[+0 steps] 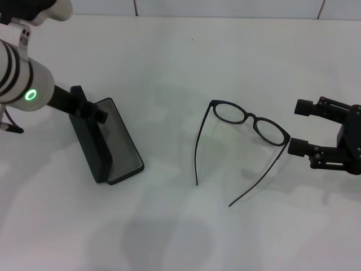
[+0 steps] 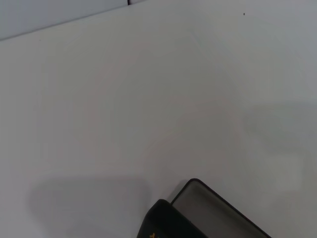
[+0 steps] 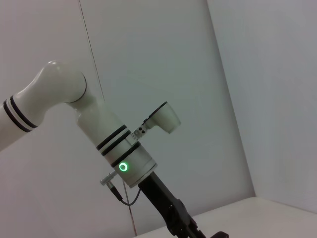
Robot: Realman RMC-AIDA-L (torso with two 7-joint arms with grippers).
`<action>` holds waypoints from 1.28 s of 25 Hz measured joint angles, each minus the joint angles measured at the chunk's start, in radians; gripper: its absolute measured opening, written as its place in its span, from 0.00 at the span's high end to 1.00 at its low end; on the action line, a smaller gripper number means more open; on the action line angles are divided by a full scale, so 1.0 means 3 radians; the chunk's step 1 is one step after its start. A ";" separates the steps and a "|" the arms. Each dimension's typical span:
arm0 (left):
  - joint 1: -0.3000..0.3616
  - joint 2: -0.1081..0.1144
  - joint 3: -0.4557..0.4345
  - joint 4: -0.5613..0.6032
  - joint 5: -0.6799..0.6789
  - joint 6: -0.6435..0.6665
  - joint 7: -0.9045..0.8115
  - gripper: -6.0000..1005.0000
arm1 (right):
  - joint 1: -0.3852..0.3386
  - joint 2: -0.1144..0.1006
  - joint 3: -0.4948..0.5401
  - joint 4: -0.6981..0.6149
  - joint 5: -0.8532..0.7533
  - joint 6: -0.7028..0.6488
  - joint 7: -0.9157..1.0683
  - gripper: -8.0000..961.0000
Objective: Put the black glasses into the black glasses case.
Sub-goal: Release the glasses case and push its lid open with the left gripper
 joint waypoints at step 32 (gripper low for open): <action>0.0015 0.0029 -0.0015 -0.0002 0.0005 0.0114 0.0000 0.36 | -0.0008 0.0005 0.0000 0.0000 -0.0001 -0.0035 0.0000 0.09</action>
